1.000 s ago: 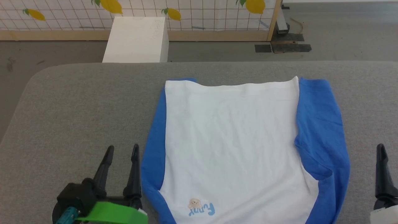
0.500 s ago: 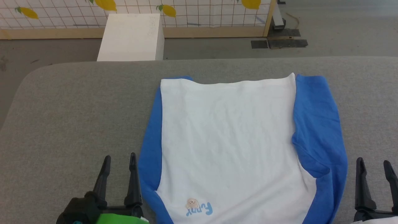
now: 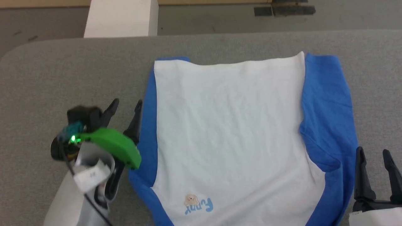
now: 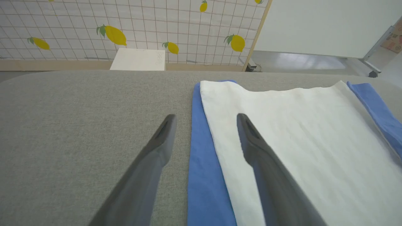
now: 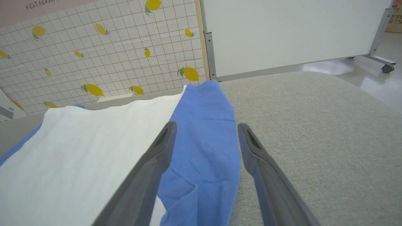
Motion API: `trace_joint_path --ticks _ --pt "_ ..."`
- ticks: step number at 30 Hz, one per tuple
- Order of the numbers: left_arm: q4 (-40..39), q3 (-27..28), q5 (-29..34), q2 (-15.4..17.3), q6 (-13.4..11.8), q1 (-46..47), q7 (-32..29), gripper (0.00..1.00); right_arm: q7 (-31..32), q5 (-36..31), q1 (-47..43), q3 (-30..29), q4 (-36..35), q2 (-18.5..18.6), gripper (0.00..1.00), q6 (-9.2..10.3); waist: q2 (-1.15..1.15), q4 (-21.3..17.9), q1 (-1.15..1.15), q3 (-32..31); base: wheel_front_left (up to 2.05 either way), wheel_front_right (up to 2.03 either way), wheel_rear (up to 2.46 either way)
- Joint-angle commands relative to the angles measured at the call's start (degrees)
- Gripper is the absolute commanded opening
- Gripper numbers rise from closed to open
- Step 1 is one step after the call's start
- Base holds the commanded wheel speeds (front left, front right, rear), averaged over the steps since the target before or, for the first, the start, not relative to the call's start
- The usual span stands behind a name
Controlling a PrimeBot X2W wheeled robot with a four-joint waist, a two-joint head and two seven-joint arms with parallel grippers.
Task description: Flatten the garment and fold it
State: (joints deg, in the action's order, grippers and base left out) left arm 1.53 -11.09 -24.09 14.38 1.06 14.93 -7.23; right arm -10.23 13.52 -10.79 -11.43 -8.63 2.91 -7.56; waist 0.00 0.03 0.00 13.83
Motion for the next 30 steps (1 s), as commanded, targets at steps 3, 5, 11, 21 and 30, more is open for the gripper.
trace_joint_path --ticks 3,5,11,21,30 --pt "5.3 -0.7 -1.2 -0.3 0.7 6.9 -4.3 1.0 -0.7 -0.3 2.3 -0.1 -0.3 0.0 1.0 0.08 0.0 -1.0 0.0 5.9 0.0 0.0 0.0" --pt "8.6 -1.1 -0.6 0.0 0.6 9.9 -5.6 1.0 -0.7 -0.4 2.9 -0.1 -0.5 0.0 1.0 0.08 0.0 -1.3 0.0 7.4 0.0 0.0 0.0" --pt "17.1 -1.9 -0.6 0.1 1.0 16.5 -8.6 1.0 -0.8 -0.6 4.2 -0.1 -0.5 0.0 1.0 0.08 0.0 -1.7 0.0 10.9 0.0 0.0 0.0" --pt "25.4 -4.0 0.0 -0.4 1.0 22.3 -12.8 1.0 -0.7 -0.8 5.6 -0.2 -0.6 0.0 1.0 0.08 0.0 -1.1 0.0 13.3 0.0 0.0 0.0" --pt "30.4 -4.9 -1.5 -2.4 1.0 23.5 -14.0 0.0 -0.2 -1.2 6.1 -0.6 -1.3 0.0 1.0 0.08 0.0 -0.4 0.0 14.9 0.0 0.0 0.0"
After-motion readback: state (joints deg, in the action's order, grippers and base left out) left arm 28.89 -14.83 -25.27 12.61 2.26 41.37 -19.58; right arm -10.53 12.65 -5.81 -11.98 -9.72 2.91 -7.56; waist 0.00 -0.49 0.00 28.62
